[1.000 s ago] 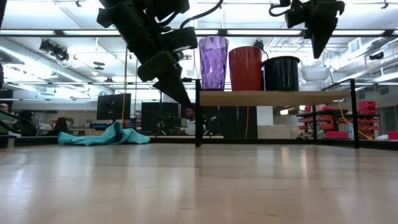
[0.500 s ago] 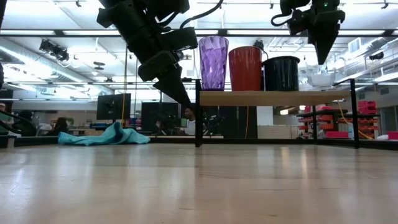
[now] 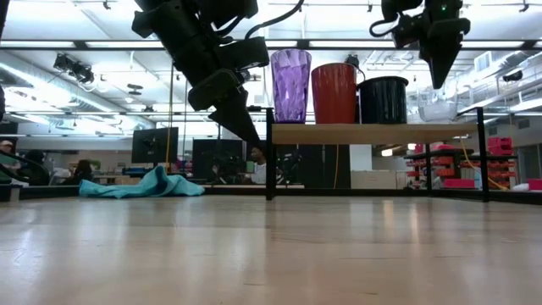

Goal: Stack small to large cups/mugs on shelf
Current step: Put the transparent mug on the shelf

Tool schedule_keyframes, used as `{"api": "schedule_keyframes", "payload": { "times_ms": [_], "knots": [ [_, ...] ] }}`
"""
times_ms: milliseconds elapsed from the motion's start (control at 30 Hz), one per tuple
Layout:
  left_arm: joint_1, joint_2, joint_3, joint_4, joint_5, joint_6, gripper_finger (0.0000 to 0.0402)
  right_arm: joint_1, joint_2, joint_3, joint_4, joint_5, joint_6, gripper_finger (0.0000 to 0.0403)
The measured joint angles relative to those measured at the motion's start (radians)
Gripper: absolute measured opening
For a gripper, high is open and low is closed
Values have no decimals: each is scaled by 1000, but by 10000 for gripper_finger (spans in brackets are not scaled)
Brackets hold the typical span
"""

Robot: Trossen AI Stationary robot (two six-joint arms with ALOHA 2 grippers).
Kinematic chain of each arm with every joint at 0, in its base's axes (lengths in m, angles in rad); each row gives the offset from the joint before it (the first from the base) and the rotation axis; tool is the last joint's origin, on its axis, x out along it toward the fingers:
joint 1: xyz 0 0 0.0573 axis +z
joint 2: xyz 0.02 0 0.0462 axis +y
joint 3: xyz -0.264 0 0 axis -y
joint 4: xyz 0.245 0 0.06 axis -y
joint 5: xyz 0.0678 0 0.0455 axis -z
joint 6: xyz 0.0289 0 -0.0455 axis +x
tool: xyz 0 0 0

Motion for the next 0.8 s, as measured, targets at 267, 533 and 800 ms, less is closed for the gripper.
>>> {"api": "schedule_keyframes", "payload": {
  "times_ms": [267, 533, 800],
  "knots": [
    [0, 0, 0, 0, 0, 1, 10, 1, 0, 0, 0, 39, 0, 87],
    [0, 0, 0, 0, 0, -2, 22, 1, 0, 0, 0, 47, 0, 87],
    [0, 0, 0, 0, 0, -4, 13, 2, 0, 0, 0, 47, 8, 87]
  ]
}}
